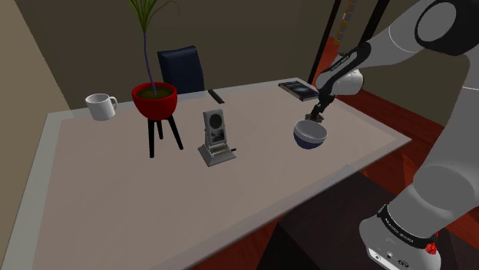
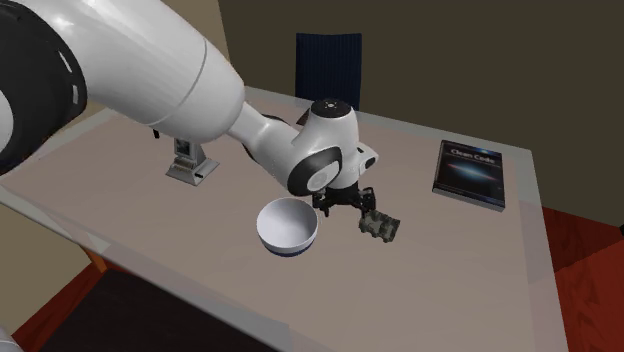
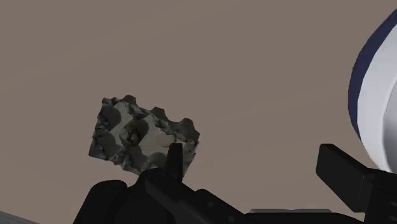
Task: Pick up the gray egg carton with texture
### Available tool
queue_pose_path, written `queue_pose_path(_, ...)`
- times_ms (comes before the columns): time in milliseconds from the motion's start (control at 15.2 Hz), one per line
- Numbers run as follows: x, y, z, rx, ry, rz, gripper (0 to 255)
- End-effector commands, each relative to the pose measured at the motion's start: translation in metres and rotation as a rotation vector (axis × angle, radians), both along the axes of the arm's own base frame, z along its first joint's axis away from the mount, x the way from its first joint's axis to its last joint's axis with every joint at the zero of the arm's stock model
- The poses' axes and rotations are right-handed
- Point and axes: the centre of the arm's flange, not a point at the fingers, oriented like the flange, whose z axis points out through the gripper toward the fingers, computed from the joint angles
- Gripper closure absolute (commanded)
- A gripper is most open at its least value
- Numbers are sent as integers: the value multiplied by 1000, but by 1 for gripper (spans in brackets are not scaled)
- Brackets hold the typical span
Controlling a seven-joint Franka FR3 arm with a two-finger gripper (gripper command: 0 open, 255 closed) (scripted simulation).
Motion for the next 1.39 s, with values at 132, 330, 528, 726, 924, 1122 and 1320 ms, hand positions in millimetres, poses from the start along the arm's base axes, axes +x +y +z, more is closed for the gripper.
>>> queue_pose_path(132,29,-34,-24,-13,-22,15,0)
queue_pose_path(330,38,-44,-37,-18,-29,19,0)
queue_pose_path(528,38,-44,-53,-18,-29,19,0)
queue_pose_path(726,38,-44,-72,-18,-29,19,0)
queue_pose_path(924,37,-44,-72,-18,-29,19,255)
queue_pose_path(1122,37,-44,-72,-18,-29,19,255)
queue_pose_path(1320,37,-44,-72,-18,-29,19,255)
